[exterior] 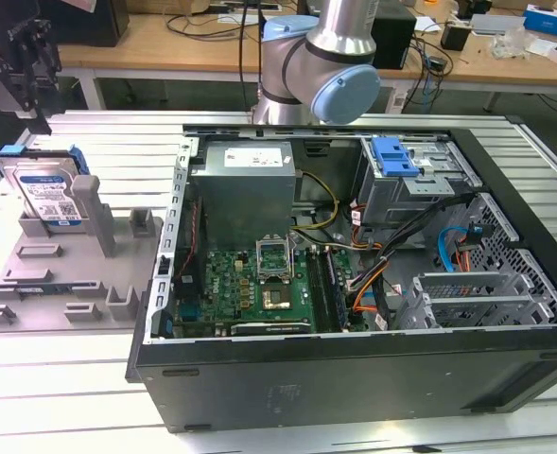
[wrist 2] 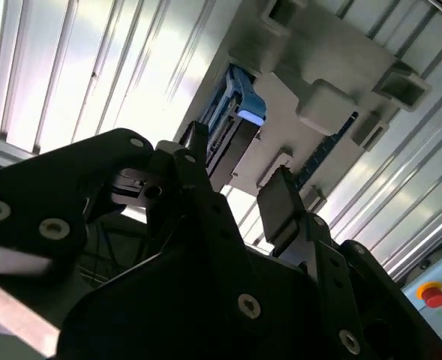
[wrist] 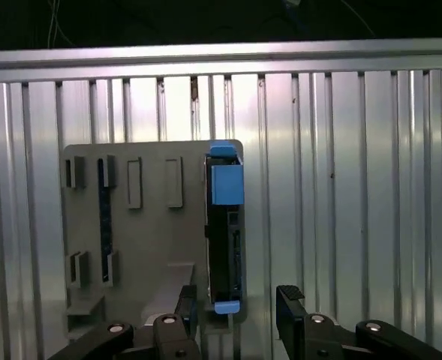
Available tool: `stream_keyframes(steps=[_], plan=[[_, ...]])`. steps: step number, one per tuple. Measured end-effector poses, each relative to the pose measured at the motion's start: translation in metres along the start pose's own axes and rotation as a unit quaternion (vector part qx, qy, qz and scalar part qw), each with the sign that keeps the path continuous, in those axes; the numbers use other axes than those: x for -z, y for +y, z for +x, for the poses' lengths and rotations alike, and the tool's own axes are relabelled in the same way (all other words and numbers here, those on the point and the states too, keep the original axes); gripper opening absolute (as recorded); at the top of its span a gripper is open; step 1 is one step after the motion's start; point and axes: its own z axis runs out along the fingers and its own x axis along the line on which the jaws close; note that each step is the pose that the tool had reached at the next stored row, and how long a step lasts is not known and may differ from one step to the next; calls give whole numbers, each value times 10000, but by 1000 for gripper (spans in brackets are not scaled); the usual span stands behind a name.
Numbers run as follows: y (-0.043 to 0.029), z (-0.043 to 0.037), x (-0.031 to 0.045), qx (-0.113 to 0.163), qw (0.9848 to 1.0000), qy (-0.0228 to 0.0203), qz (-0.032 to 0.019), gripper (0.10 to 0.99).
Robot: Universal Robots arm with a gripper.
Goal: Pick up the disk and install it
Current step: 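Pick up the disk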
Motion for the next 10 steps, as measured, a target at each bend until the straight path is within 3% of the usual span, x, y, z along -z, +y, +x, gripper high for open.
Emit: stream_keyframes(steps=[10], plan=[[-3, -2, -8, 26, 10000, 9, -10, 541]])
